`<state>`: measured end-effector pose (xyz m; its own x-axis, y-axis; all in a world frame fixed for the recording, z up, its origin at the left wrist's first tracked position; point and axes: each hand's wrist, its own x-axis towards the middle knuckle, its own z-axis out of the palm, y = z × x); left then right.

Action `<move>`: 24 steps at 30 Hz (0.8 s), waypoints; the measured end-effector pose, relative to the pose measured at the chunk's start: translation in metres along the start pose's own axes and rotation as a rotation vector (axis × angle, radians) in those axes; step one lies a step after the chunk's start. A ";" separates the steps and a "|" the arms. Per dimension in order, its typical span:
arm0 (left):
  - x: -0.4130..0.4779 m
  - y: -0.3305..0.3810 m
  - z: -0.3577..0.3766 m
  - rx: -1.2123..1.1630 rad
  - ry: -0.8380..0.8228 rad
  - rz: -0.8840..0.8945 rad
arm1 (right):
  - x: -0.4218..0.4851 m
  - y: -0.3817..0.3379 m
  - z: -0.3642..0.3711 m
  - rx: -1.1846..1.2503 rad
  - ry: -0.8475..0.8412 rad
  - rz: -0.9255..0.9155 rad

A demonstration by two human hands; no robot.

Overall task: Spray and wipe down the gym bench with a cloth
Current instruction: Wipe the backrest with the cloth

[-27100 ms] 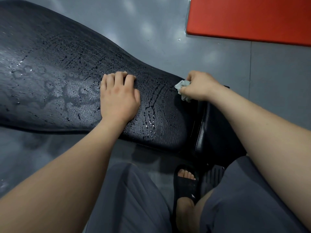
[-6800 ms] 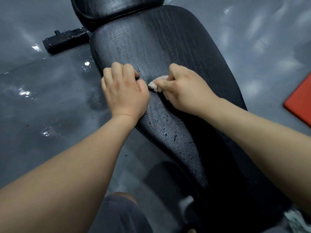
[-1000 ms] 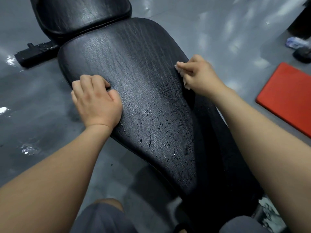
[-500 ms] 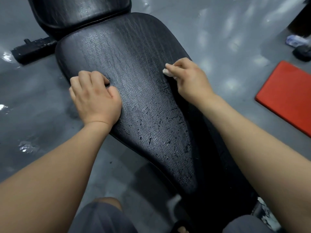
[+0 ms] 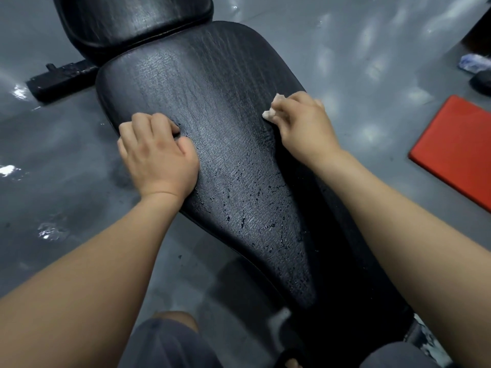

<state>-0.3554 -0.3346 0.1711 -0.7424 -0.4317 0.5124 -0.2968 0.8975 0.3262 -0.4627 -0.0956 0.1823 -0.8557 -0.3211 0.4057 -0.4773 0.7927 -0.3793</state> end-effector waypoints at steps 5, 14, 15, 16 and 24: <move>0.000 0.000 0.000 0.001 -0.001 -0.001 | -0.008 -0.023 -0.001 0.073 -0.127 -0.284; 0.000 -0.001 0.000 0.001 0.001 0.003 | -0.006 0.006 0.000 -0.030 0.032 -0.079; 0.000 -0.002 0.001 0.004 0.000 0.003 | -0.008 -0.003 0.003 -0.016 0.010 -0.140; 0.000 -0.002 0.001 0.005 0.001 0.005 | -0.011 -0.011 0.004 0.003 -0.021 -0.208; 0.000 -0.002 0.000 0.005 -0.005 0.004 | -0.014 0.010 0.001 -0.048 0.024 -0.148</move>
<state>-0.3548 -0.3366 0.1703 -0.7468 -0.4274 0.5095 -0.2969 0.8998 0.3197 -0.4561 -0.0838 0.1723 -0.7717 -0.4238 0.4742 -0.5870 0.7617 -0.2744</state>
